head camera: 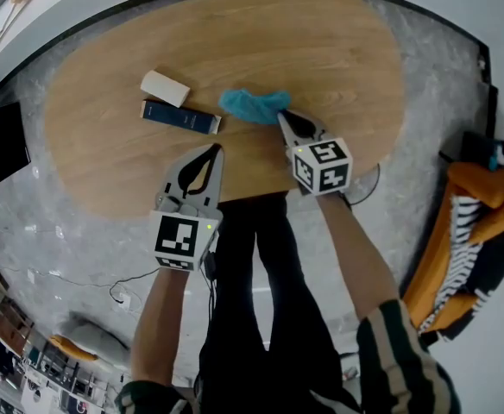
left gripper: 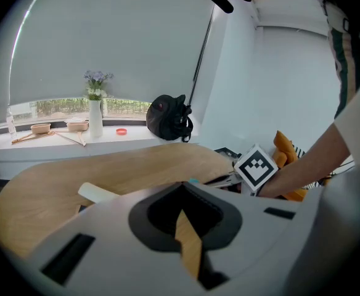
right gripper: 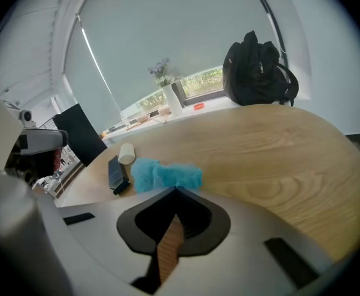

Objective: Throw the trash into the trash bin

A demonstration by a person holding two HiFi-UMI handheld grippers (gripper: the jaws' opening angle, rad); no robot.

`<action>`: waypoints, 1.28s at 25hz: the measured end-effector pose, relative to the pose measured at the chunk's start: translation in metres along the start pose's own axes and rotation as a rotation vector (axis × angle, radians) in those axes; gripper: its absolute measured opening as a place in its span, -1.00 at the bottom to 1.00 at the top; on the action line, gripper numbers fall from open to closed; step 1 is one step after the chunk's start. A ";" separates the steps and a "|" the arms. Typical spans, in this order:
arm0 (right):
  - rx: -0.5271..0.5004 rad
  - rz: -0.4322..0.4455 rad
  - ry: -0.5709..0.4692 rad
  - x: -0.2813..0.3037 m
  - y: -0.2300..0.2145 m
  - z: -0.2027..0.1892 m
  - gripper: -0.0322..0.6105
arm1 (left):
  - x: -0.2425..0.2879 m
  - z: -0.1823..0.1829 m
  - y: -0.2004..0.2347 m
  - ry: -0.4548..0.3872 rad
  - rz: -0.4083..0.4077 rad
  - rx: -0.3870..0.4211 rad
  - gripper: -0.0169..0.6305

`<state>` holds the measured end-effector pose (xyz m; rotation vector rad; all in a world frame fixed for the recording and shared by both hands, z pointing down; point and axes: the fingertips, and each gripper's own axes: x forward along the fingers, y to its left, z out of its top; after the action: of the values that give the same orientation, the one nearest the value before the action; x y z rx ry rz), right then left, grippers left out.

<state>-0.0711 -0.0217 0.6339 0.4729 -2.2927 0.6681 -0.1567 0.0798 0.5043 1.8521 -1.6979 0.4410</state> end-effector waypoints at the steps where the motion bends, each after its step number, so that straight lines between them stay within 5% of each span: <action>1: 0.004 0.008 -0.011 -0.003 0.001 0.003 -0.89 | 0.002 0.000 -0.002 0.002 -0.004 0.002 -0.95; 17: 0.116 -0.088 -0.182 -0.123 -0.036 0.005 -0.90 | 0.039 0.014 -0.075 0.015 -0.146 0.081 -0.95; 32: 0.320 -0.402 -0.338 -0.306 -0.109 -0.092 -0.90 | 0.083 0.010 -0.205 0.073 -0.397 0.232 -0.95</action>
<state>0.2436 -0.0118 0.5120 1.2430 -2.2944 0.7963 0.0545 0.0121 0.5063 2.2456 -1.2283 0.5473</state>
